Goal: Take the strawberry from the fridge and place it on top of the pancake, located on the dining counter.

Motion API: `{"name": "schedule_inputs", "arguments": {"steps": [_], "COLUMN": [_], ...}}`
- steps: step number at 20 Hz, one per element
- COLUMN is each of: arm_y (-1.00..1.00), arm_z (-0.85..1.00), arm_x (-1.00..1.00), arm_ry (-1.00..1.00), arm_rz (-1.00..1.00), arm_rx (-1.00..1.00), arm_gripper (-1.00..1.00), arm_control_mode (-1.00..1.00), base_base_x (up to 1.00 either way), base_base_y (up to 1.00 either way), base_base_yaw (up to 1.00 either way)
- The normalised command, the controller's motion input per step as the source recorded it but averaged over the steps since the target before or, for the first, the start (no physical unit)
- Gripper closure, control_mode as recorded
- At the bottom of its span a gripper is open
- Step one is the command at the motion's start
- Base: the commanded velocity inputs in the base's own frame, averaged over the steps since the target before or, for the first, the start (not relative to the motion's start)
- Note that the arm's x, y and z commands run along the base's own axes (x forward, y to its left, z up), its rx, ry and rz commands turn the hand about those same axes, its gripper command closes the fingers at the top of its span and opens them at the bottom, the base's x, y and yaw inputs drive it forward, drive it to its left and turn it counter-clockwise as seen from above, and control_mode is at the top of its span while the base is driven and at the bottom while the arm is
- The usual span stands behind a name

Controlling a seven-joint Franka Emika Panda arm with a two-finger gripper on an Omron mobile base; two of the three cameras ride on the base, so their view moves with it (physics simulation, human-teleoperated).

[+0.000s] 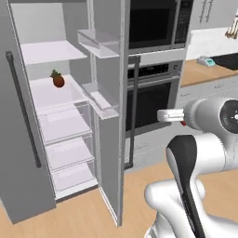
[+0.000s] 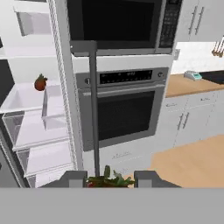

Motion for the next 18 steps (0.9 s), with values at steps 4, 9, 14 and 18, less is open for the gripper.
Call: {"name": "schedule_inputs", "arguments": {"steps": [4, 9, 14, 18], "arm_y": [0.0, 0.0, 0.0, 0.0], "arm_z": [0.0, 0.0, 0.0, 0.0], "arm_x": [0.0, 0.0, 0.0, 0.0], "arm_ry": [0.0, 0.0, 0.0, 0.0], "arm_rz": [0.0, 0.0, 0.0, 0.0], "arm_rx": [0.0, 0.0, 0.0, 0.0], "arm_gripper": [1.0, 1.0, 1.0, 1.0], "arm_control_mode": [1.0, 1.0, 1.0, 1.0], "base_base_x": [-0.04, 0.07, 0.21, 0.2], "base_base_y": [-1.0, -1.0, -1.0, -1.0], "base_base_yaw": [-0.26, -0.07, 0.0, 0.0]}}
